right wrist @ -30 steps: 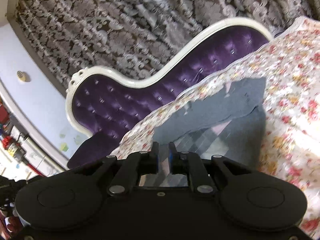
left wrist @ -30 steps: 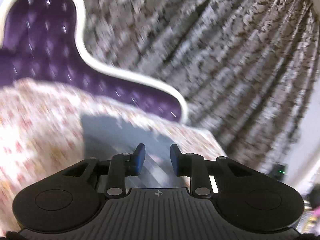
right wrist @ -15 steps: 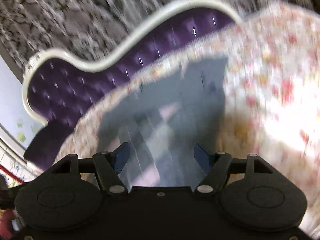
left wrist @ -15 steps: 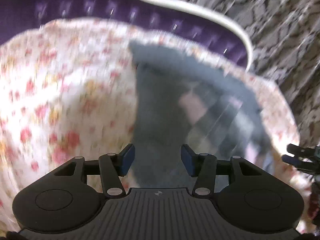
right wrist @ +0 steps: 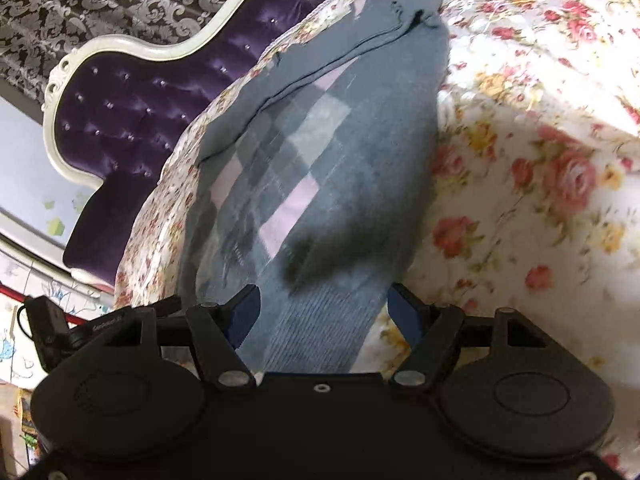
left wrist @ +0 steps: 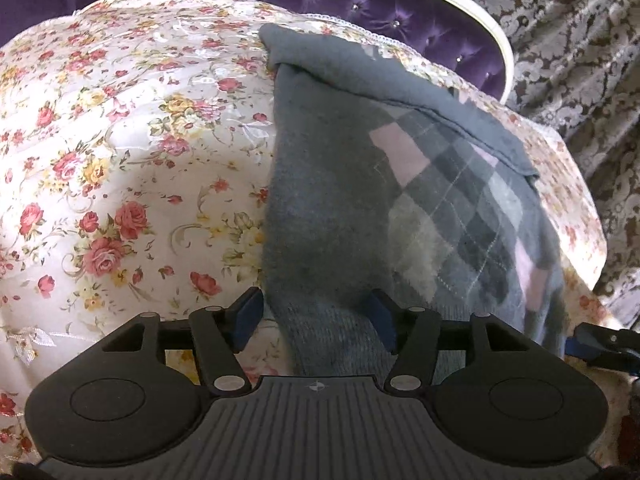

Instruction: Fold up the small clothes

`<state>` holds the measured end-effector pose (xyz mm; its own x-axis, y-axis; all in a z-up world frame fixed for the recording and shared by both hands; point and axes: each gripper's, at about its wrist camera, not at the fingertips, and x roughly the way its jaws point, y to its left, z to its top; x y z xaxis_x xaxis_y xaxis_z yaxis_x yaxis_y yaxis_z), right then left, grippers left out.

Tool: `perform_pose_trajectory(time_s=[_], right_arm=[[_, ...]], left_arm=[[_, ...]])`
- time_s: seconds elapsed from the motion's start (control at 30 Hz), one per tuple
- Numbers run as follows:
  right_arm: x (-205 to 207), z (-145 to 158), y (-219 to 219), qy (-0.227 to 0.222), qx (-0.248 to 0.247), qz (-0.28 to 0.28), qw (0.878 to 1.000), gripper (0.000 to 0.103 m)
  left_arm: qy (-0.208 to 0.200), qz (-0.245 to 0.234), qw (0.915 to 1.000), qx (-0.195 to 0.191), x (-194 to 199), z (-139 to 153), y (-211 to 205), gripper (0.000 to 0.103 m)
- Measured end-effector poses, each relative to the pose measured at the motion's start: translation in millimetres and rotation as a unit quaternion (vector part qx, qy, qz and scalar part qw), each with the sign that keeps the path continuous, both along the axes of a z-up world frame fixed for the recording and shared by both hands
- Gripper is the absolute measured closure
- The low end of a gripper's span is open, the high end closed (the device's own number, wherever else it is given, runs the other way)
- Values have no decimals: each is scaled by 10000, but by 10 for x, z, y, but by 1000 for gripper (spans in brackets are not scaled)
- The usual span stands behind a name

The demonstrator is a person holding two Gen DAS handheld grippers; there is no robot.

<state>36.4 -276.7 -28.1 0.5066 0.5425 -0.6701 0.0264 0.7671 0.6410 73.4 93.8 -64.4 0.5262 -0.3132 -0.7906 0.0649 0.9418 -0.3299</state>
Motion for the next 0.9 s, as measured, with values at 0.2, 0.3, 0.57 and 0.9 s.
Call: perform_pose_trajectory(time_s=[0.2, 0.3, 0.57, 0.9], right_arm=[[-58, -53, 154, 110, 102, 195, 9997, 72], [-108, -70, 242, 2, -75, 275, 9996, 84], [-170, 569, 91, -814, 244, 206, 9962, 84], [101, 1127, -96, -1661, 349, 8, 9855, 89]], left_arm=[[-85, 69, 9991, 405, -21, 14, -62, 93], [-145, 172, 9997, 87, -81, 106, 64, 99], [-709, 61, 9940, -832, -232, 853, 222, 100], [-1256, 2, 9884, -853, 60, 1311, 129, 100]])
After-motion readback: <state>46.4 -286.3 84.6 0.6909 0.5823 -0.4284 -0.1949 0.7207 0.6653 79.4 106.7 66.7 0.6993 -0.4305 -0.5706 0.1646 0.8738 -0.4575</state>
